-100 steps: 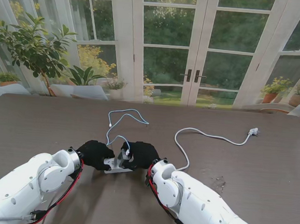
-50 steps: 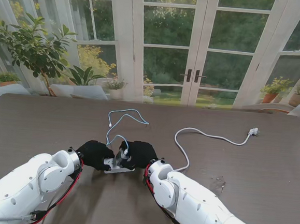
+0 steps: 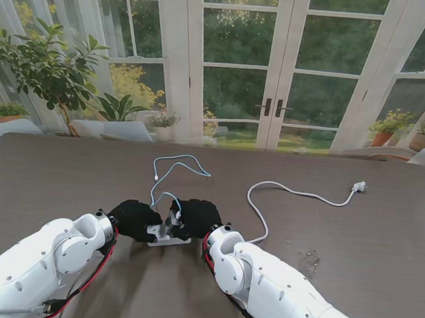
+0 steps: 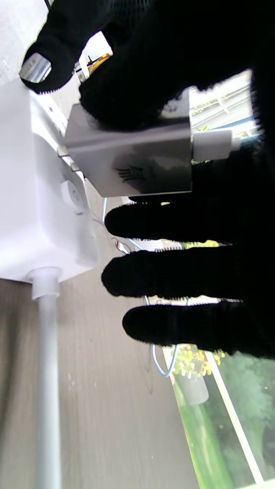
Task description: Set up the charging station
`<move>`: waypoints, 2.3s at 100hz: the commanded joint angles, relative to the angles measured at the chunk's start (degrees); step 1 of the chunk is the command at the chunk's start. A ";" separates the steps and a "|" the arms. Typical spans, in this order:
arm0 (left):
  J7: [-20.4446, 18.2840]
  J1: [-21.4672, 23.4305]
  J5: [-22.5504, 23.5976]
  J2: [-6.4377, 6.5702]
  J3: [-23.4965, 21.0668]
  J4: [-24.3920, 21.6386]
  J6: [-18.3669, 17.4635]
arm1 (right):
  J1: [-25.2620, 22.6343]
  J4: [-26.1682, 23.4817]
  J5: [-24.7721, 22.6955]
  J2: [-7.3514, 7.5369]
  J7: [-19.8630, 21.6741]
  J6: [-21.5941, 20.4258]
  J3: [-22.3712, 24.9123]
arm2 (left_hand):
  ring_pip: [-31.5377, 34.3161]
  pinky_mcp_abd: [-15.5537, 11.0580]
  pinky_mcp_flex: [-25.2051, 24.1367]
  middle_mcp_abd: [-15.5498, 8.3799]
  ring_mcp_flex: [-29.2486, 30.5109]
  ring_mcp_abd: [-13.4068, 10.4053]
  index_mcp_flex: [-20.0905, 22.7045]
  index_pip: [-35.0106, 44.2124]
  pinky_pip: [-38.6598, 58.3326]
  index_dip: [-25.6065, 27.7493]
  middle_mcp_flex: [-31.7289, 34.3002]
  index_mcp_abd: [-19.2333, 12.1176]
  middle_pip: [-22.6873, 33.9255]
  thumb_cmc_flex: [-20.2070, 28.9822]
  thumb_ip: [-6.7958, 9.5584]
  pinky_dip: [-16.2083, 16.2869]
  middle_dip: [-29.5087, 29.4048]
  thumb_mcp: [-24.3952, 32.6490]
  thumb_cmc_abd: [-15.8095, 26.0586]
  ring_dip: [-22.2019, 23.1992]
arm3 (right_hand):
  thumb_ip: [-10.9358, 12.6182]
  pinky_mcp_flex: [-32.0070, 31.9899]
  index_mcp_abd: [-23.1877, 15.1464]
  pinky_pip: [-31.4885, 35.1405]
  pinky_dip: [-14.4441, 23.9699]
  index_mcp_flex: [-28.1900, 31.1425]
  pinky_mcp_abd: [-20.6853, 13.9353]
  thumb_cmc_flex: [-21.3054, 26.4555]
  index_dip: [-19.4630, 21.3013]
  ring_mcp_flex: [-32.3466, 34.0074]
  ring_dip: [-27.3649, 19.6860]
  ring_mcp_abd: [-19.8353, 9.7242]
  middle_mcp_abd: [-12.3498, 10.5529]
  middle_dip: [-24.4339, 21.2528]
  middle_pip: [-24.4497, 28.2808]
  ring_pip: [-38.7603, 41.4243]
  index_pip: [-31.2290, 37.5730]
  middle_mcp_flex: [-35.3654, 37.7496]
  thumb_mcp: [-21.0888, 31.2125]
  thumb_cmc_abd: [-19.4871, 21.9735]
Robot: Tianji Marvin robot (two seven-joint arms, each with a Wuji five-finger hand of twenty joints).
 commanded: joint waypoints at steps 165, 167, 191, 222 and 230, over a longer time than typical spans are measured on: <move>-3.02 2.06 -0.11 0.32 -1.14 -0.01 -0.26 | 1.72 2.41 -0.91 -1.08 2.59 -0.87 -3.87 | 0.12 0.62 -1.57 0.86 0.23 0.49 3.99 4.01 -0.23 -0.05 0.86 -4.27 -0.27 0.35 3.47 0.07 0.05 -0.09 2.55 -0.18 | 1.59 15.11 -14.78 8.15 -4.50 16.76 -13.17 8.62 12.16 13.06 -42.54 -7.91 -0.84 9.61 1.44 15.50 22.61 13.73 14.76 -1.30; -3.05 2.07 -0.10 0.32 -1.14 -0.02 -0.27 | 1.73 2.44 -0.89 -1.09 2.56 -0.89 -3.86 | 0.13 0.58 -1.55 0.80 0.25 0.43 4.06 4.05 -0.22 -0.04 0.78 -4.38 -0.30 0.35 3.47 0.07 0.05 -0.11 2.55 -0.18 | 1.55 15.23 -14.80 8.19 -4.48 16.98 -13.17 8.67 12.17 13.06 -42.49 -7.89 -1.08 9.61 1.43 15.68 22.51 13.92 14.81 -1.54; -2.78 1.92 -0.27 0.26 -0.87 0.26 -0.26 | 2.11 3.95 -0.55 -1.82 2.21 -1.62 -4.53 | 0.11 0.51 -1.56 0.88 0.20 0.49 4.06 4.05 -0.20 -0.01 0.79 -4.34 -0.30 0.15 3.51 0.12 0.05 -0.41 2.97 -0.19 | 1.29 16.05 -15.77 8.09 -4.62 18.26 -14.13 8.87 13.01 13.03 -42.34 -8.55 -1.49 9.91 1.05 16.81 21.76 14.70 15.39 -2.92; -2.98 2.07 -0.44 0.26 -0.91 0.14 -0.16 | 2.57 6.65 -0.52 -3.35 0.78 -2.16 -5.94 | 0.14 0.51 -1.64 0.90 0.16 0.41 3.96 3.94 -0.22 -0.04 0.75 -4.41 -0.32 -0.06 3.63 0.16 0.06 -0.83 3.47 -0.17 | 0.84 17.41 -17.47 8.28 -4.68 20.27 -14.97 9.37 14.15 13.10 -42.07 -8.92 -2.15 10.40 0.51 18.33 20.50 16.04 16.08 -5.23; -3.07 2.12 -0.45 0.28 -0.95 0.11 -0.18 | 2.60 6.29 -0.58 -3.20 1.20 -1.83 -6.10 | 0.11 0.50 -1.61 0.86 0.11 0.44 3.96 3.94 -0.19 -0.03 0.77 -4.30 -0.31 0.00 3.67 0.18 0.07 -0.88 3.46 -0.18 | 0.88 17.40 -17.38 8.27 -4.68 19.75 -14.97 8.91 14.41 13.01 -42.21 -9.26 -2.26 10.60 0.37 18.24 20.22 15.82 15.90 -4.42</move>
